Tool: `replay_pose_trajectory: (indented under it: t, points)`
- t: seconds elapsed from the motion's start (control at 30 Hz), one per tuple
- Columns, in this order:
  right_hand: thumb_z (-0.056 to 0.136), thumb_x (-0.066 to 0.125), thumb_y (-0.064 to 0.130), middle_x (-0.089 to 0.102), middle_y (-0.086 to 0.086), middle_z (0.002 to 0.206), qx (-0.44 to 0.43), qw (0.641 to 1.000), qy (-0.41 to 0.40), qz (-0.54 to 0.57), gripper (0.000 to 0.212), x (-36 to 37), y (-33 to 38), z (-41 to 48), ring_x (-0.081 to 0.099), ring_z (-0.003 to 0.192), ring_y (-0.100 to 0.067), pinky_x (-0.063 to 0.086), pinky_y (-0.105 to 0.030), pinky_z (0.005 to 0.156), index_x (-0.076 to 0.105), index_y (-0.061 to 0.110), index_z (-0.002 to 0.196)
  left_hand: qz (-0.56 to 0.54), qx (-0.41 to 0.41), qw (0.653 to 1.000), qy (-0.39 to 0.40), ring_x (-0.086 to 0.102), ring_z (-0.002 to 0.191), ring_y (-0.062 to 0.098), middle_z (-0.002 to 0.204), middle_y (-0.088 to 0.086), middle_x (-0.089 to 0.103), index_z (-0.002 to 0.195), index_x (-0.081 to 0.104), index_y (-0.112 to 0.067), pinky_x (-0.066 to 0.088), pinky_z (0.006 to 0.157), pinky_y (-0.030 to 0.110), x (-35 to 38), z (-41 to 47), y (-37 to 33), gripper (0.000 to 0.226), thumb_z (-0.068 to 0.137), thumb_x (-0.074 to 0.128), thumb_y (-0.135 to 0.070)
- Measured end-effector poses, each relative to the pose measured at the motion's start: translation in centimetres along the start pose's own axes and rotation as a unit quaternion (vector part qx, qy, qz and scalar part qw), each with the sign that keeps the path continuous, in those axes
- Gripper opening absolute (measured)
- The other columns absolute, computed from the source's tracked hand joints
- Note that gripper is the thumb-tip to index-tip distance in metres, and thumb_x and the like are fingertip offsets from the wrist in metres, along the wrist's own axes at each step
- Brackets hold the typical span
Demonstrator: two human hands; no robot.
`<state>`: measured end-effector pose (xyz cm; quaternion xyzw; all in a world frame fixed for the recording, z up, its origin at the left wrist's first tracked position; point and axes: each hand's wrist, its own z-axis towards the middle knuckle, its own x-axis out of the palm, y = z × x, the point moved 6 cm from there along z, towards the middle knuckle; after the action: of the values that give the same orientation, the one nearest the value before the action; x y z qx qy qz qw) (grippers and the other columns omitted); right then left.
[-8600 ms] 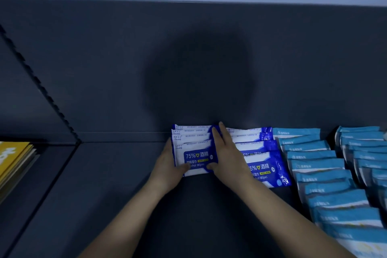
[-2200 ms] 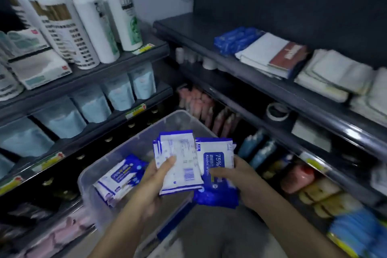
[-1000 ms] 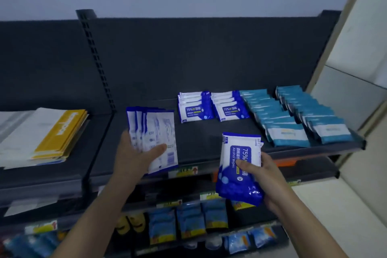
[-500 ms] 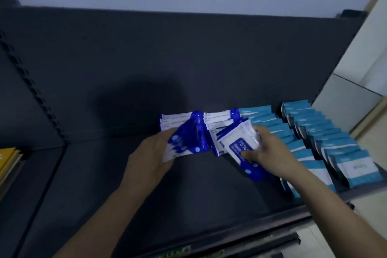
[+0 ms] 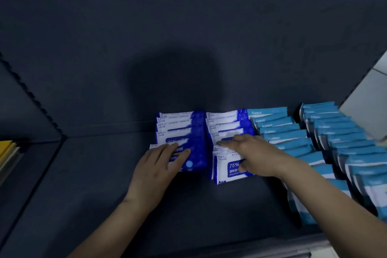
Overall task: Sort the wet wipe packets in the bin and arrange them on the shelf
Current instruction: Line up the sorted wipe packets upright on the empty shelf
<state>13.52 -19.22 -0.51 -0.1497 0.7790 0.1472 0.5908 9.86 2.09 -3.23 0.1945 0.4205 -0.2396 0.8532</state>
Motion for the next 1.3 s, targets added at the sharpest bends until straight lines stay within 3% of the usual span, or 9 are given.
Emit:
replay_pose_trajectory:
  t: [0.13,0.2,0.3,0.57,0.8,1.0,1.1,1.2,1.3]
  points:
    - [0.085,0.056,0.015,0.024,0.004,0.144,-0.01,0.997,-0.067,-0.037,0.083,0.6,-0.5,-0.6,0.022,0.13,-0.017,0.016,-0.034,0.11,0.005,0.03,0.15,0.001,-0.005,1.0,0.023,0.049,0.112,0.032,0.126,0.016,0.056,0.134,0.043,-0.02,0.047,0.093,0.046,1.0,-0.4,-0.6,0.075,0.069,0.073,0.0]
    - [0.086,0.056,0.015,0.012,0.005,0.152,-0.002,0.997,-0.069,-0.031,0.084,1.4,-1.1,-0.9,0.012,0.138,-0.017,0.007,-0.041,0.116,0.003,0.028,0.15,-0.012,-0.008,0.998,0.06,0.048,0.117,0.032,0.131,0.014,0.051,0.136,0.042,-0.022,0.038,0.1,0.045,1.5,-0.5,-0.6,0.06,0.082,0.064,-0.028]
    - [0.089,0.057,0.02,0.002,0.008,0.156,-0.008,0.999,-0.039,0.018,0.084,2.9,-1.7,-1.5,0.001,0.143,-0.013,0.006,-0.041,0.118,0.0,0.027,0.15,-0.011,-0.009,0.992,0.123,0.042,0.127,0.029,0.139,0.013,0.046,0.138,0.04,-0.022,0.03,0.106,0.046,1.4,-0.8,-1.1,0.067,0.081,0.058,-0.051]
    - [0.09,0.056,0.024,-0.025,0.01,0.153,-0.017,0.999,0.0,0.044,0.09,3.8,-0.3,-3.1,-0.022,0.142,-0.012,-0.011,-0.038,0.116,-0.011,0.028,0.148,-0.013,-0.152,0.977,0.15,0.038,0.128,0.043,0.145,0.009,0.04,0.134,0.044,-0.015,0.045,0.09,0.064,0.5,-1.5,-0.5,0.082,0.064,0.086,-0.021]
    - [0.096,0.048,0.027,-0.033,0.012,0.149,-0.013,0.998,0.002,0.055,0.084,5.2,0.8,-2.8,-0.028,0.138,-0.01,-0.013,-0.039,0.115,-0.018,0.029,0.147,-0.11,-0.237,0.958,0.12,0.058,0.113,0.043,0.143,0.024,0.041,0.134,0.048,-0.003,0.048,0.088,0.046,0.2,-1.5,-0.4,0.081,0.063,0.087,-0.011]
    - [0.088,0.059,0.042,-0.006,0.021,0.152,-0.065,0.964,-0.082,0.245,0.086,1.4,4.1,-1.9,-0.006,0.142,-0.001,0.003,-0.02,0.115,0.001,0.029,0.149,-0.179,-0.238,0.949,0.107,0.042,0.13,0.022,0.153,-0.001,0.025,0.146,0.031,-0.02,0.034,0.102,0.026,-0.7,-2.9,0.8,0.092,0.07,0.081,-0.011]
    - [0.086,0.061,0.042,-0.003,0.009,0.158,-0.073,0.962,-0.085,0.248,0.088,0.4,6.5,0.5,0.001,0.144,-0.008,0.01,-0.023,0.115,0.002,0.026,0.15,-0.296,-0.342,0.882,0.133,0.029,0.135,0.002,0.148,-0.016,0.023,0.144,0.025,-0.034,0.023,0.109,0.018,-1.1,-3.9,1.7,0.097,0.068,0.084,-0.02]
    - [0.082,0.067,0.041,0.006,-0.001,0.158,-0.071,0.978,-0.038,0.191,0.097,1.0,8.5,2.5,0.011,0.144,-0.019,0.014,-0.031,0.117,0.001,0.021,0.15,-0.453,-0.445,0.765,0.111,0.057,0.105,-0.008,0.126,-0.019,0.053,0.127,0.041,-0.033,0.044,0.095,0.018,-1.2,-4.1,2.3,0.06,0.078,0.076,-0.03]
    - [0.079,0.071,0.038,0.019,-0.002,0.154,-0.069,0.987,-0.059,0.131,0.098,1.5,9.5,2.8,0.018,0.139,-0.022,0.015,-0.031,0.116,0.006,0.02,0.15,-0.496,-0.498,0.703,0.109,0.064,0.09,-0.008,0.114,-0.01,0.065,0.118,0.052,-0.025,0.05,0.08,0.014,0.0,-4.5,3.0,0.035,0.087,0.067,-0.024]
